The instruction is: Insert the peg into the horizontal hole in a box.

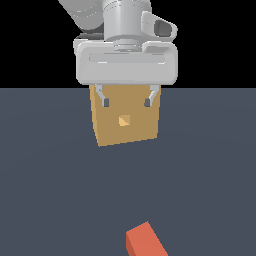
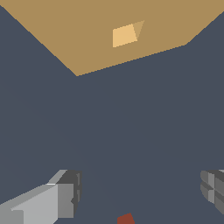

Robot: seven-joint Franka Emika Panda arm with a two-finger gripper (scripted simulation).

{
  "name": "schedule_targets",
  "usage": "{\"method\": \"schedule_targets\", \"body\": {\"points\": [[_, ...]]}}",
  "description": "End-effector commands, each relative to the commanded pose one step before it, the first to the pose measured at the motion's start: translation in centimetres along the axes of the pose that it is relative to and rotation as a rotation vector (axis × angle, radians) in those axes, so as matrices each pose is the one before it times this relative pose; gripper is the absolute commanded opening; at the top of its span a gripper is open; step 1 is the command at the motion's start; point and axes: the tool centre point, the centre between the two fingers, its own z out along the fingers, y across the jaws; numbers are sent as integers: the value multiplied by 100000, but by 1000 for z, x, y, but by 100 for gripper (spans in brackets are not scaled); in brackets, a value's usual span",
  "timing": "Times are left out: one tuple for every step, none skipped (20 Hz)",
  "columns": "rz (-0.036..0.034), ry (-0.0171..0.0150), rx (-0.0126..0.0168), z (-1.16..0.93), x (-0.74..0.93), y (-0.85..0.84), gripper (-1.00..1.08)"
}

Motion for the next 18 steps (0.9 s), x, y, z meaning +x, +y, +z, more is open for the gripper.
{"method": "schedule_targets", "body": {"points": [[-952,26,-5,296,-992,-46,100],[-539,22,-17,144,-475,-16,100],[-593,24,-18,158,-518,-16,100],[-643,27,-20,172,-565,-17,100],[-693,29,-21,186,-612,-18,100],[-749,31,-23,200,-655,-19,100],[-801,34,-24,215,-702,-19,100],[-853,36,-26,229,-751,-19,100],[-907,39,-27,244,-799,-19,100],[-960,42,-29,259,-843,-19,100],[-997,45,-30,269,-878,-18,100],[-1025,47,-31,277,-900,-17,100],[-1041,49,-31,282,-918,-16,100],[-1052,50,-32,285,-926,-14,100],[-1061,51,-32,288,-934,-13,100],[-1070,53,-32,290,-939,-10,100],[-1072,54,-33,291,-945,-9,100],[-1077,55,-33,292,-946,-7,100]]}}
